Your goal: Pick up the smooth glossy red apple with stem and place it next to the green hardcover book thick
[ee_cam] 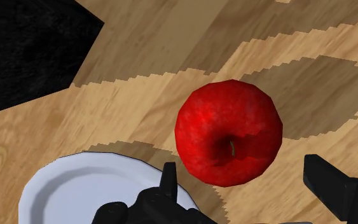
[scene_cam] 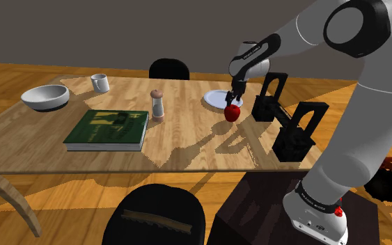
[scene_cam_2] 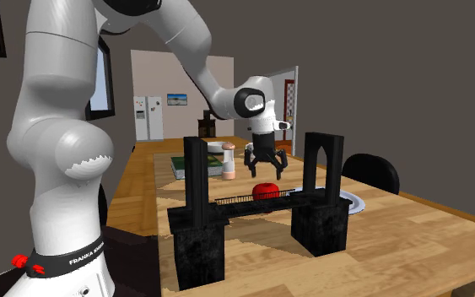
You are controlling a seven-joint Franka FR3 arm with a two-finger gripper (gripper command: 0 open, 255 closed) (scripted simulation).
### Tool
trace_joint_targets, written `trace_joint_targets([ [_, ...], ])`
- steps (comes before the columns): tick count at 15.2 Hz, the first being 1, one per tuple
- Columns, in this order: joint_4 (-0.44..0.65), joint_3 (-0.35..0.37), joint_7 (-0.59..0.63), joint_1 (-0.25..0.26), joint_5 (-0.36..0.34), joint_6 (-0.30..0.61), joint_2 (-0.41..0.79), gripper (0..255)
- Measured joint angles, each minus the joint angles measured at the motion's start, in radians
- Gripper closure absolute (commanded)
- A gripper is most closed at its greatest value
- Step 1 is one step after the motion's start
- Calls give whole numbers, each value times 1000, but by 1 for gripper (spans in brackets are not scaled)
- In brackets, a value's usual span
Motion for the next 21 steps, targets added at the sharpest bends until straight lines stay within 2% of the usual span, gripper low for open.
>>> trace_joint_targets([
  [5,0,1,-3,-1,3,6,6,0],
  [6,0,1,-3,-1,3,6,6,255],
  [16,0,1,-3,-1,3,6,6,255],
  [21,14,-4,8,2,-14,-40,-29,255],
])
